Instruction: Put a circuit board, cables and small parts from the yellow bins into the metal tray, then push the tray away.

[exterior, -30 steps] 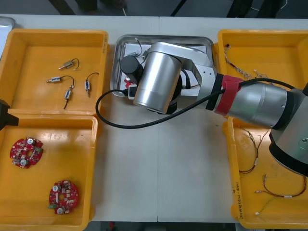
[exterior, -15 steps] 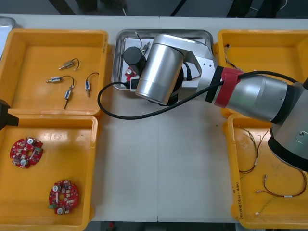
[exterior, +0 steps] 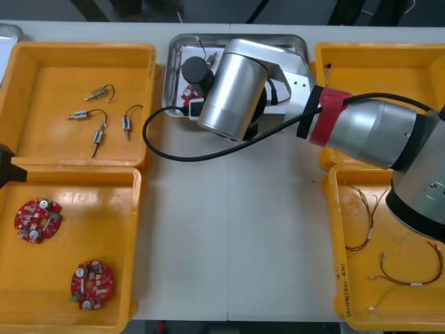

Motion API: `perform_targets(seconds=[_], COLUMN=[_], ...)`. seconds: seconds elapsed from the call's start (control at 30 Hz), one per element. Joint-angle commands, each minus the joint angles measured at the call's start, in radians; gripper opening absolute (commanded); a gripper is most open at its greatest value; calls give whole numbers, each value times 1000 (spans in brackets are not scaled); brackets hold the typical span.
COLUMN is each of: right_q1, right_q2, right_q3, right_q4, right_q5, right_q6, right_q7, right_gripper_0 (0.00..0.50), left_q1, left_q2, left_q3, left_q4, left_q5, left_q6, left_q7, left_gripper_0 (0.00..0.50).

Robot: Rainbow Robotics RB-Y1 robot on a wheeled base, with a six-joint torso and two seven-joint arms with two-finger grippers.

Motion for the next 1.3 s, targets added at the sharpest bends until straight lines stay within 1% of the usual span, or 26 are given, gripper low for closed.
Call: perform_targets(seconds=[0.03,0.2,0.43,0.87,0.9,0.93,0.97,1.0,1.03,1.07,1.1,1.13,1.3], right_q1=[-68,-68,-68,-68,-68,-68,-68,-68,-68,-68,-68,-68,-68], right_q2=[18,18,18,18,18,18,18,17,18,17,18,18,17], right_q3=[-28,-28,-28,-28,-28,-28,-28,-28,-28,-28,-28,-28,-28], right_q4=[23,57,80,89,89,89,89,89,89,89,89,89,89], right_q5=[22,34,34,40,40,40,40,40,40,40,40,40,40], right_q6=[-32,-81,-115,-124,-126,-126,-126,-126,-126,-126,-126,-126,-123], right_q7=[56,62,65,73,76,79,81,85,90,91,94,96,104], right_gripper_0=[0,0,0,0,51,162,212,330,415,444,491,500,500], left_q1=[13,13,13,13,13,13,13,13,13,13,13,13,13], left_q2=[38,38,38,38,38,38,38,38,38,38,38,38,38], left_q3=[-4,-4,-4,-4,-4,-4,-4,-4,-4,-4,-4,-4,-4], left_q4=[-30,-30,-30,-30,-30,-30,-30,-30,-30,-30,-30,-30,-30], left_q5=[7,7,7,7,7,7,7,7,7,7,7,7,7], left_q6=[7,7,7,7,7,7,7,7,7,7,7,7,7], left_q7=[51,51,51,51,51,51,51,51,51,51,51,51,51], left_gripper_0=[500,500,500,500,500,500,500,500,500,500,500,500,500])
